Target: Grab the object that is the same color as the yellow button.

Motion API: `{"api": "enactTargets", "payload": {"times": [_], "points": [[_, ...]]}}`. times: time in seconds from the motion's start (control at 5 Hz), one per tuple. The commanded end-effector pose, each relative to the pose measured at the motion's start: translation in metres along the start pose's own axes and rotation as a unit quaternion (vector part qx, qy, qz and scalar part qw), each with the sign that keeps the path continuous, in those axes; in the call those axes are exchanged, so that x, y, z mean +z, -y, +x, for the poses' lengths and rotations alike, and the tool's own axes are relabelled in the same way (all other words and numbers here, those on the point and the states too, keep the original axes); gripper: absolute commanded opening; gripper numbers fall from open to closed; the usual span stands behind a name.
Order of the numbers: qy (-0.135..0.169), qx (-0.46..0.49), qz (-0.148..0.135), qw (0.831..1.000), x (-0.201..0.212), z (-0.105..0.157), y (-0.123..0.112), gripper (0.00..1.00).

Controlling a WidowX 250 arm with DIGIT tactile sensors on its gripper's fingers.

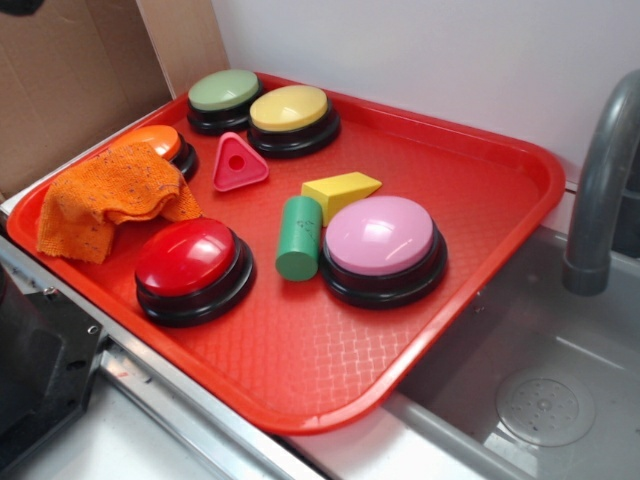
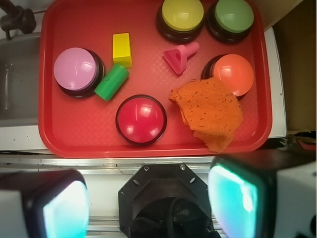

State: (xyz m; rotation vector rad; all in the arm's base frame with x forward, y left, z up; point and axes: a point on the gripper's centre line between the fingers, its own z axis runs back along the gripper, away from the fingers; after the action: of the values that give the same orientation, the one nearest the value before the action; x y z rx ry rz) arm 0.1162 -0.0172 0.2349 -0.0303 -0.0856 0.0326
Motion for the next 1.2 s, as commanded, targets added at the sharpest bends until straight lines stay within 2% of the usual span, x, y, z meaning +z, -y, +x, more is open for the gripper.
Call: {"api": "enactTargets", "payload": {"times": [0.0, 0.2, 0.4, 0.6, 1.0], "points": [[0.0, 0.0, 0.0, 1.0, 0.0, 0.0, 0.0, 1.0], [0.027, -0.001, 0.006, 1.0, -0.011, 0.025, 0.01, 1.0], [0.046, 0.058, 0.015, 0.997, -0.03, 0.053, 0.025, 1.0], [0.055, 0.08, 0.014, 0.995, -0.048, 0.082, 0.033, 1.0], [0.044, 0.139, 0.015, 0.989, -0.097, 0.134, 0.038, 1.0]]}}
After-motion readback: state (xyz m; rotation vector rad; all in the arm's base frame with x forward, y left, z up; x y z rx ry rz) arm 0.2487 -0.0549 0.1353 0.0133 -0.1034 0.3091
